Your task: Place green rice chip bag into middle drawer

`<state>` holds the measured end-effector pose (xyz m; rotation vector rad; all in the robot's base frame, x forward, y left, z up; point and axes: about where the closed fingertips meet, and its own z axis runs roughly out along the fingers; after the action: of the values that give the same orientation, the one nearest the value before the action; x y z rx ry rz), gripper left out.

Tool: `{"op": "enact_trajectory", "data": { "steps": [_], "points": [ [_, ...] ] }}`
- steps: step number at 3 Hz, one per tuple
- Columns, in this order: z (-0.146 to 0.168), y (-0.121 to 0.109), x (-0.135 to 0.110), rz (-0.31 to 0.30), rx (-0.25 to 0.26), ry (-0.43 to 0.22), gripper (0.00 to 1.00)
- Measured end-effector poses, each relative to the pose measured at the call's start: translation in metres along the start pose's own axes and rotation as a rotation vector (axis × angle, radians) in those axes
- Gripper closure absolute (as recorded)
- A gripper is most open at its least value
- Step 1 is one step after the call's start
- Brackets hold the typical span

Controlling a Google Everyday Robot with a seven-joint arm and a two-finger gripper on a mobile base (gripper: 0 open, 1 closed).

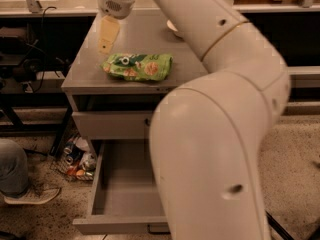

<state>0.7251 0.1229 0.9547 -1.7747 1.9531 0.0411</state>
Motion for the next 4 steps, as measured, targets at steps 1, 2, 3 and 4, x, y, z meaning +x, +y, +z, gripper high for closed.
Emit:
{"op": "enact_trajectory", "data": {
  "steps": [1, 2, 3, 4],
  "points": [
    [0.042, 0.005, 0.009, 0.077, -0.095, -0.008, 0.00],
    [0.059, 0.003, 0.029, 0.151, -0.121, -0.015, 0.00],
    [0.066, -0.005, 0.050, 0.218, -0.123, -0.035, 0.00],
    [0.074, -0.008, 0.066, 0.265, -0.129, -0.042, 0.16]
  ]
}}
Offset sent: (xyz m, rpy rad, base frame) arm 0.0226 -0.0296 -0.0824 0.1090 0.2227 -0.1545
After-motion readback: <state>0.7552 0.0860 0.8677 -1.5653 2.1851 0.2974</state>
